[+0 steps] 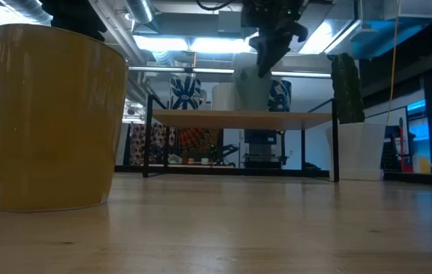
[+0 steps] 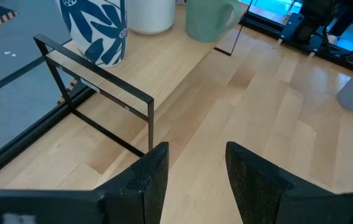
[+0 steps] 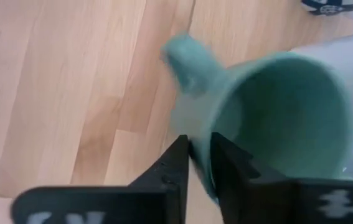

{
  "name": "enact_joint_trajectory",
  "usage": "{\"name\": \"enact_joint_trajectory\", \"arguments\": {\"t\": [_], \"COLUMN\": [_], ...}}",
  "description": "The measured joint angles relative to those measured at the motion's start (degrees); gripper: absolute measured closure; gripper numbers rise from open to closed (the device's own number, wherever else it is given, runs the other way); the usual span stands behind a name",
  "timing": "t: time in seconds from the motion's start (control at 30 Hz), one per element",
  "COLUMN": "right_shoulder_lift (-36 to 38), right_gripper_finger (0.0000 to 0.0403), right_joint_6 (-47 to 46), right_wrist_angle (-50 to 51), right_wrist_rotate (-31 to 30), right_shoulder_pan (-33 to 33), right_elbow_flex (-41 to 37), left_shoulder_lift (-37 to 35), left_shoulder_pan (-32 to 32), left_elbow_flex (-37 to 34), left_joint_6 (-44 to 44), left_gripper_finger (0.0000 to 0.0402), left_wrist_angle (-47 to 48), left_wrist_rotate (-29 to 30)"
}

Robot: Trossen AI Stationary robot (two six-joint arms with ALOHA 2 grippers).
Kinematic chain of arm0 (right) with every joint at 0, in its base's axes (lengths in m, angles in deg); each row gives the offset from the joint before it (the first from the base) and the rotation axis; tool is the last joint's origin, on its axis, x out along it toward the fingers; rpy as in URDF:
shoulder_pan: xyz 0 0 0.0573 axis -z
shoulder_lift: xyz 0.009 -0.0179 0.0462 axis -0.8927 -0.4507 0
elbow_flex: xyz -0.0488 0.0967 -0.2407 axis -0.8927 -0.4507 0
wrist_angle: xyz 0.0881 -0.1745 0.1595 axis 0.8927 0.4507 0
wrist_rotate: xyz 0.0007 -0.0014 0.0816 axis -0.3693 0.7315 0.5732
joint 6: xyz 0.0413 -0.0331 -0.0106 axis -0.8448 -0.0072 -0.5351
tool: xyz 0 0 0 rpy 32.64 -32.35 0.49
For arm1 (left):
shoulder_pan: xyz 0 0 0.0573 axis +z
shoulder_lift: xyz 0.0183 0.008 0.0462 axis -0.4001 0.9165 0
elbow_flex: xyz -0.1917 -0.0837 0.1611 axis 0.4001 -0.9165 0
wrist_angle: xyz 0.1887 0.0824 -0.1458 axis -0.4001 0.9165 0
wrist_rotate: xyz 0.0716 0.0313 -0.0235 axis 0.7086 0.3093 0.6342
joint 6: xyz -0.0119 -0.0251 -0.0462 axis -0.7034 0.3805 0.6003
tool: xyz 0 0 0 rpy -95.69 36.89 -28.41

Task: Place coffee mugs
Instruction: Put the green mug on the shelf

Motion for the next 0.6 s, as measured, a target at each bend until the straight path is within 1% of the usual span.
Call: {"name": "enact_joint_trajectory", "arguments": {"t": [0.13, 0.37, 0.6], "right_shoulder_lift": [0.00, 0.00, 0.00], "right_gripper_finger": [0.0324, 0.0294, 0.0281], "right_joint_6": [0.58, 1.03, 1.03], "right_wrist_angle": [-1.72, -4.74, -6.40], "right_wrist_rotate": [0.00, -0.46, -0.43], "right_shoulder_pan": [0.00, 0.00, -0.04], "right_elbow_flex": [0.00, 0.00, 1.51], "left_shoulder_lift": [0.00, 0.00, 0.00], "left_shoulder_pan": [0.01, 0.02, 0.01], "left_elbow_flex": [-0.02, -0.01, -0.01], "left_joint_6": [-0.01, -0.02, -0.02], "left_gripper_finger": [0.0248, 0.0248, 0.0248], "left_wrist_angle": [-0.01, 0.00, 0.03], "left_wrist_rotate": [0.00, 0.00, 0.00]}}
